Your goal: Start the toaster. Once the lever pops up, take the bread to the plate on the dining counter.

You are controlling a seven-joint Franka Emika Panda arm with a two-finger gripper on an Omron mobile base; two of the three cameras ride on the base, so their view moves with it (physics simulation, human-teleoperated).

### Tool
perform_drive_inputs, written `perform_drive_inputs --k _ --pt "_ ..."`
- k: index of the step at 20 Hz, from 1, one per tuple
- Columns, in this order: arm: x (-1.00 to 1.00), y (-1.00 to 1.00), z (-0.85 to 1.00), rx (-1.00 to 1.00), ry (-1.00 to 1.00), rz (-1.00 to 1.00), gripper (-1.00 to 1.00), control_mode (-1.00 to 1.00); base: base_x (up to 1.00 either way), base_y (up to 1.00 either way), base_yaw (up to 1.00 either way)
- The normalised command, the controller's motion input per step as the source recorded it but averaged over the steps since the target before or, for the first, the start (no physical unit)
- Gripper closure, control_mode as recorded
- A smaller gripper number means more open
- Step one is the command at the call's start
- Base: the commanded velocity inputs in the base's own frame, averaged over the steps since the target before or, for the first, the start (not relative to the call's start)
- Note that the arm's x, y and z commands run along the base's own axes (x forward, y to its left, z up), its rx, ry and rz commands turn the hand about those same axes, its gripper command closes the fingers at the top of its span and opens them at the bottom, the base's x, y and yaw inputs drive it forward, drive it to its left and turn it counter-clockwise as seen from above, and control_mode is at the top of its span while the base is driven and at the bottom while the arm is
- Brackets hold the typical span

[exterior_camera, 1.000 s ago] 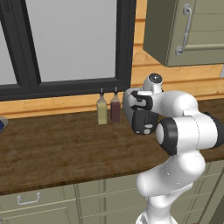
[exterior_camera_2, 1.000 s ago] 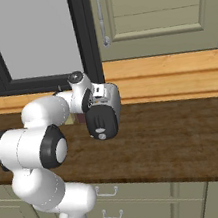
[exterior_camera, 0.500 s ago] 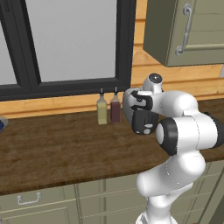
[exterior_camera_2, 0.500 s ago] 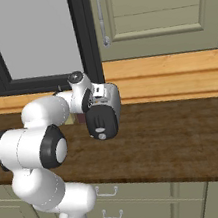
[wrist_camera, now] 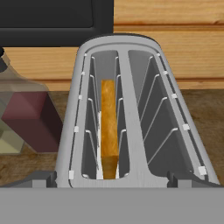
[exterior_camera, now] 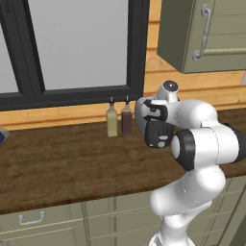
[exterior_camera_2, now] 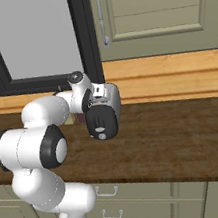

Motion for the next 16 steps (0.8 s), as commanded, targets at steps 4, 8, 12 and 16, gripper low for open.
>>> perform_drive_inputs --k 4,8,12,16 --pt "0.00 0.00 0.00 0.00 0.00 0.00 -1.00 -1.00 0.00 0.00 0.00" --pt "0.00 0.00 0.00 0.00 0.00 0.00 -1.00 -1.00 0.00 0.00 0.00" --pt "0.00 0.00 0.00 0.00 0.00 0.00 -1.00 -1.00 0.00 0.00 0.00" --pt "0.00 0.00 0.00 0.00 0.00 0.00 -1.00 -1.00 0.00 0.00 0.00"
